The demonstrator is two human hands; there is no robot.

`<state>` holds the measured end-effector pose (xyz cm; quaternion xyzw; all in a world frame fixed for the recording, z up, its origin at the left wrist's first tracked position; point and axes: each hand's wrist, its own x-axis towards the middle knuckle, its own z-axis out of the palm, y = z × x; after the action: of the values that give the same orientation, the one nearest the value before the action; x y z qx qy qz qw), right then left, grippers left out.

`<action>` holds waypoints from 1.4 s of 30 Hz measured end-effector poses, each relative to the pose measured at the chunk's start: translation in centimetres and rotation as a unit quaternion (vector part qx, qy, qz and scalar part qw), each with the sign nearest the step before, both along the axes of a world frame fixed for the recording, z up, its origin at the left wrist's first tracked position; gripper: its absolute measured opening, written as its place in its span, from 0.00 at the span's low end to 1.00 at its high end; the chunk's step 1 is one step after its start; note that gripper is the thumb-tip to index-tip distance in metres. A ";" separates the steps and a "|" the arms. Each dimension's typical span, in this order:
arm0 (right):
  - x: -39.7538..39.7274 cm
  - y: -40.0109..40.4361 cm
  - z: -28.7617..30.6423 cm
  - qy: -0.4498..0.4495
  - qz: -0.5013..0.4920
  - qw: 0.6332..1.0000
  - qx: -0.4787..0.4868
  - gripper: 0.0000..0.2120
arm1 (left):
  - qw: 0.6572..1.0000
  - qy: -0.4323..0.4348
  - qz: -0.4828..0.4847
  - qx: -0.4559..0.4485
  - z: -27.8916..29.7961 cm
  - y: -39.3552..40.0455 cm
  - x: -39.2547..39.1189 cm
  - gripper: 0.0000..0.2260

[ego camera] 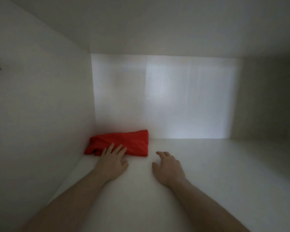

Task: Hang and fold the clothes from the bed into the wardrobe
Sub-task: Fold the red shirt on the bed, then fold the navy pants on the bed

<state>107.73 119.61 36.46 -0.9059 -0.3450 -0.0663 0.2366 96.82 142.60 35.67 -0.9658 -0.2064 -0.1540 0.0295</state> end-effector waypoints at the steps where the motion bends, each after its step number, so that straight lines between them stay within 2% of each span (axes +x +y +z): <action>1: -0.3 -0.1 0.1 -0.006 -0.001 1.000 -0.001 0.29 | 1.000 0.005 0.000 -0.006 0.0 -0.4 -0.5 0.29; 7: -3.4 -1.9 -0.2 -0.008 0.017 0.999 -0.029 0.28 | 0.999 0.033 -0.010 0.022 -0.4 -2.8 -3.4 0.29; 15: -8.8 -9.4 0.4 0.095 0.082 0.992 0.013 0.35 | 0.999 0.042 -0.012 0.015 0.2 -8.5 -7.0 0.27; 19: -13.0 -16.2 0.5 0.136 0.119 0.983 0.038 0.39 | 0.996 0.049 -0.069 -0.014 0.1 -13.4 -9.9 0.26; 22: -16.3 -22.7 -0.1 0.126 0.127 0.978 0.103 0.35 | 0.987 0.023 -0.146 -0.059 0.5 -19.6 -12.7 0.25; 24: -18.9 -27.8 -0.5 0.105 0.115 0.976 0.152 0.31 | 0.968 0.009 -0.217 -0.126 0.8 -25.2 -15.0 0.22; 28: -24.6 -39.8 -3.5 0.109 0.046 0.974 0.191 0.29 | 0.926 0.008 -0.339 -0.164 -0.2 -36.9 -20.1 0.22; 31: -29.5 -48.2 -7.0 0.139 -0.041 0.969 0.202 0.28 | 0.893 0.022 -0.395 -0.214 -2.2 -44.5 -23.2 0.21; 34: -35.0 -55.2 -9.9 0.157 -0.135 0.956 0.208 0.28 | 0.866 0.065 -0.444 -0.221 -4.6 -51.3 -25.1 0.20; 38: -42.4 -62.4 -12.1 0.175 -0.250 0.924 0.231 0.28 | 0.817 0.135 -0.518 -0.213 -7.3 -59.1 -26.3 0.21; 42: -49.6 -67.6 -13.1 0.164 -0.386 0.871 0.256 0.28 | 0.743 0.194 -0.614 -0.184 -9.6 -66.5 -26.3 0.21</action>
<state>58.10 52.05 23.40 -0.8724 0.1051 -0.0894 0.4689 70.52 76.08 26.08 -0.8795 0.4168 0.0930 -0.2098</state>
